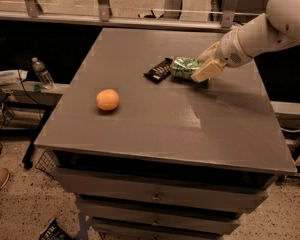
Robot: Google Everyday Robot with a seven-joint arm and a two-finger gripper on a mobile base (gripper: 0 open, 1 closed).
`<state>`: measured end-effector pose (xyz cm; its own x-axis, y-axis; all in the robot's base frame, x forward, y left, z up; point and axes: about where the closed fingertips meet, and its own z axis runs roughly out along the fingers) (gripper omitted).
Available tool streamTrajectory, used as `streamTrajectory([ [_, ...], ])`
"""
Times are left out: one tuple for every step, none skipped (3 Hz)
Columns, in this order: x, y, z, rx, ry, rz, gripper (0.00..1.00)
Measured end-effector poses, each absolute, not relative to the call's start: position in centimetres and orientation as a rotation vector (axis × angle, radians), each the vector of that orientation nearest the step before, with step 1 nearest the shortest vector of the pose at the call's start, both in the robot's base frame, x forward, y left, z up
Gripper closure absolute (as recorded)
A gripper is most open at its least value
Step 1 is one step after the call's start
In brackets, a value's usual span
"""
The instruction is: Move green can near rxbar chocolate
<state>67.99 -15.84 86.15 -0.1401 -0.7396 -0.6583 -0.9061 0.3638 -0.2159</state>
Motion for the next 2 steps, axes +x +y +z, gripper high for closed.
streamTrajectory([
  [68.03,-15.59,85.92,-1.43,1.928,0.309,0.12],
  [68.06,-15.4,85.74,-1.433,1.928,0.313,0.0],
])
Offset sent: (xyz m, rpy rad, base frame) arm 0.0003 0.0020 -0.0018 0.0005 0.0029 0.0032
